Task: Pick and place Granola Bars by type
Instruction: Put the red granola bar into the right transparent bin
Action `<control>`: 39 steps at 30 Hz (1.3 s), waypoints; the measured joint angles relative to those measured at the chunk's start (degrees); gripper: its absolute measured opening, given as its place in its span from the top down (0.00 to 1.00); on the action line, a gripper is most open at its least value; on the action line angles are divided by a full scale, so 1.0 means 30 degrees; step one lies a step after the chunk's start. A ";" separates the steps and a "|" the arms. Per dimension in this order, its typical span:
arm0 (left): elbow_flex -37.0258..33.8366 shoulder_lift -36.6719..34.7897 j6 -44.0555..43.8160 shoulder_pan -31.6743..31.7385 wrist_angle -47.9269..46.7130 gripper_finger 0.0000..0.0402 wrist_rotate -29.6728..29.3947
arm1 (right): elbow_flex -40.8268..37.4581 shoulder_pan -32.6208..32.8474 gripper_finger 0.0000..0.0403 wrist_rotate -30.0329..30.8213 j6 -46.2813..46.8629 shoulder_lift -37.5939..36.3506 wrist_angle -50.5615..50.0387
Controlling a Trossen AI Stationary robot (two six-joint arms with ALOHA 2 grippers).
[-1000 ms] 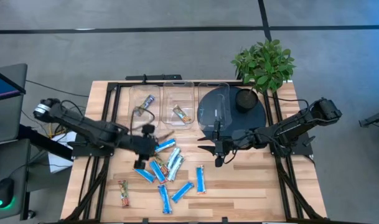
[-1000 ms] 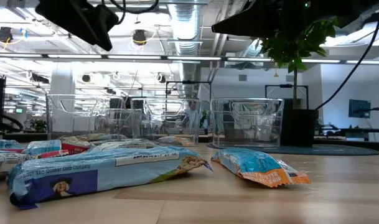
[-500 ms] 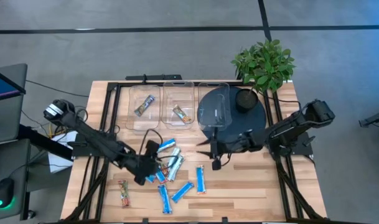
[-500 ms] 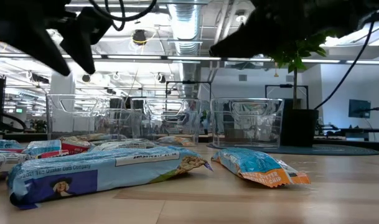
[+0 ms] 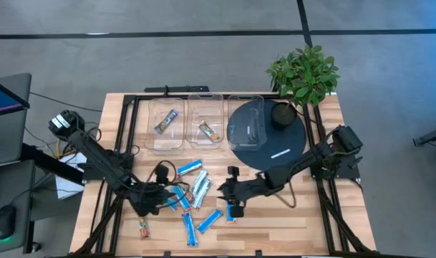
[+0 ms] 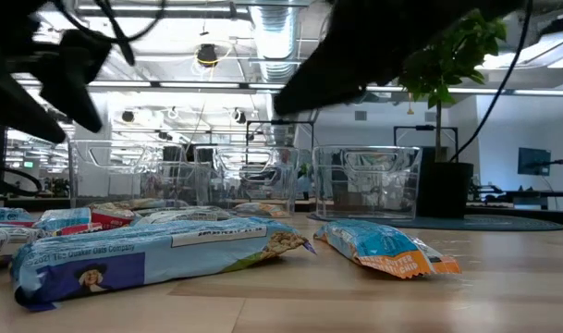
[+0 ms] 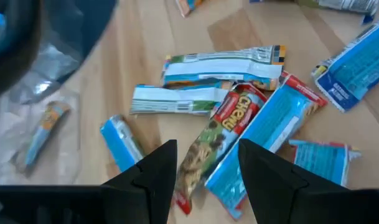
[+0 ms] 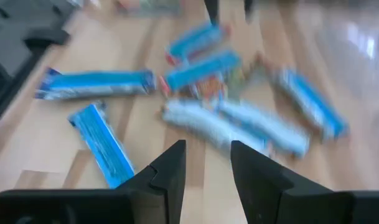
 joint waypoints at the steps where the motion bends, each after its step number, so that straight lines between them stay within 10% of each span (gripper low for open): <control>1: -0.0372 -0.0295 -0.0018 -0.0380 0.0323 0.58 -0.0559 | 0.0726 0.0000 0.71 0.0002 0.1062 0.0322 -0.1240; 9: -0.1406 -0.3750 -0.1163 -0.3310 0.0626 0.58 -0.1608 | 0.5678 0.1145 0.71 0.2562 0.6247 0.2495 -0.7213; 17: -0.2272 -0.4780 -0.2524 -0.6709 0.0464 0.58 -0.4286 | 0.6765 0.1554 0.71 0.3810 0.2091 0.3694 -0.4957; 35: -0.2364 -0.4772 -0.6042 -1.1141 0.0522 0.58 -0.7393 | 0.6738 0.2811 0.71 0.5002 1.7666 0.3650 -1.0299; 39: -0.2364 -0.4736 -0.6164 -1.1274 0.0523 0.58 -0.7573 | 0.6738 0.3122 0.71 0.5853 1.6360 0.3650 -0.9949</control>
